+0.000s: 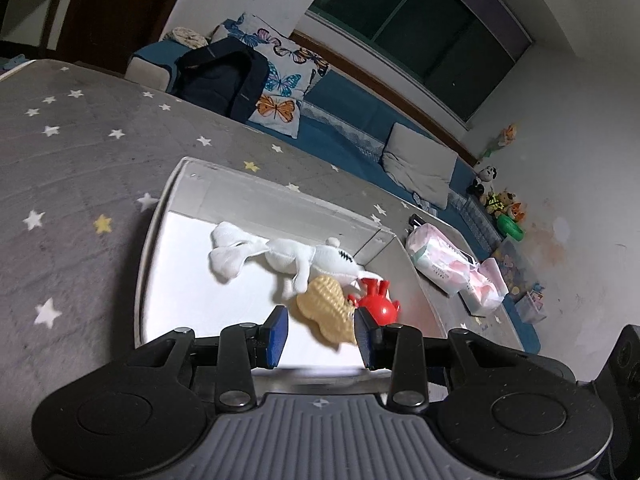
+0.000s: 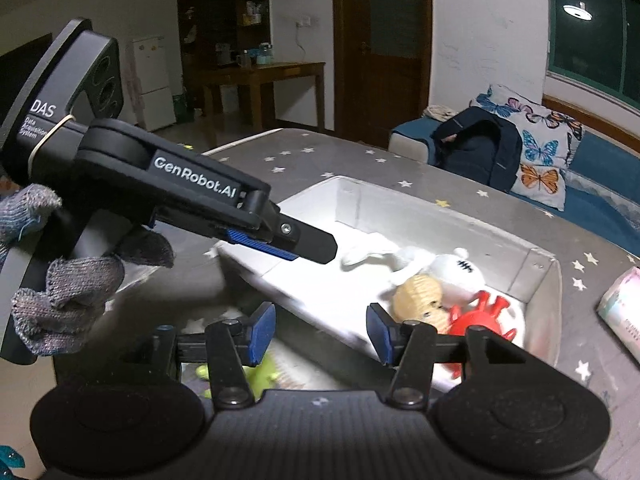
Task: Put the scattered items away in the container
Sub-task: 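Move the right tool back toward the green alien toy, then grasp the green alien toy with the right tool, then carry the alien into the grey box and open the right tool, then move the right tool back toward the doll on the table, then grasp the doll in red and brown clothes with the right tool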
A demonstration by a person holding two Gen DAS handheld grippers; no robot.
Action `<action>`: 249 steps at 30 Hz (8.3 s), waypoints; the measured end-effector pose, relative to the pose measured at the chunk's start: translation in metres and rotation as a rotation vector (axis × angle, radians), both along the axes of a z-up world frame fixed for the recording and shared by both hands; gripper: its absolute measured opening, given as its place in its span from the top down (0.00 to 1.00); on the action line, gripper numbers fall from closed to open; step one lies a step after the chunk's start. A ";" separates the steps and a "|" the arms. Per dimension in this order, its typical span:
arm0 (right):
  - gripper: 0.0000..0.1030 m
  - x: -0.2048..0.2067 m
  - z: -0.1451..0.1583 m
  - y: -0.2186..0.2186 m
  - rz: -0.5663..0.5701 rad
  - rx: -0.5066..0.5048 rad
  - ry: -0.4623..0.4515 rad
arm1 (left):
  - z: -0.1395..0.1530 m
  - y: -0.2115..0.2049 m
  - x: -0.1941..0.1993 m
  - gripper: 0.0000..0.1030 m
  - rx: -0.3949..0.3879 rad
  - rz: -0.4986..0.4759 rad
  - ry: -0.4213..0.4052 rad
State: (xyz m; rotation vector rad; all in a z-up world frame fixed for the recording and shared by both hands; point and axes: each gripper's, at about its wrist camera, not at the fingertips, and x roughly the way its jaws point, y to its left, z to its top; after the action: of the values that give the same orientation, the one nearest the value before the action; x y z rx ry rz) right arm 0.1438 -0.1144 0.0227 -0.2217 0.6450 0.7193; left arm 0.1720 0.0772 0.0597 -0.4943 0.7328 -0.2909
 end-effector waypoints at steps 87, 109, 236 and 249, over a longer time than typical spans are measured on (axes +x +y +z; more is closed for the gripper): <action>0.53 -0.061 -0.030 0.031 -0.036 0.077 0.027 | -0.019 0.012 -0.078 0.64 -0.040 0.030 0.004; 0.53 0.074 0.002 0.030 -0.083 0.021 -0.007 | 0.006 0.008 0.053 0.65 -0.071 0.029 0.001; 0.00 -0.079 -0.051 -0.057 -0.257 0.078 -0.018 | -0.044 -0.065 -0.051 0.65 0.023 -0.068 0.073; 0.02 -0.062 -0.063 -0.059 -0.266 0.099 0.058 | -0.041 -0.066 -0.046 0.65 0.012 -0.074 0.076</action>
State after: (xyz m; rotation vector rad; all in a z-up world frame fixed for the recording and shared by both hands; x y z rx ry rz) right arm 0.0818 -0.1731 -0.0398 -0.0222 0.6775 0.5018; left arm 0.1255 0.0114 0.0184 -0.4695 0.8275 -0.3378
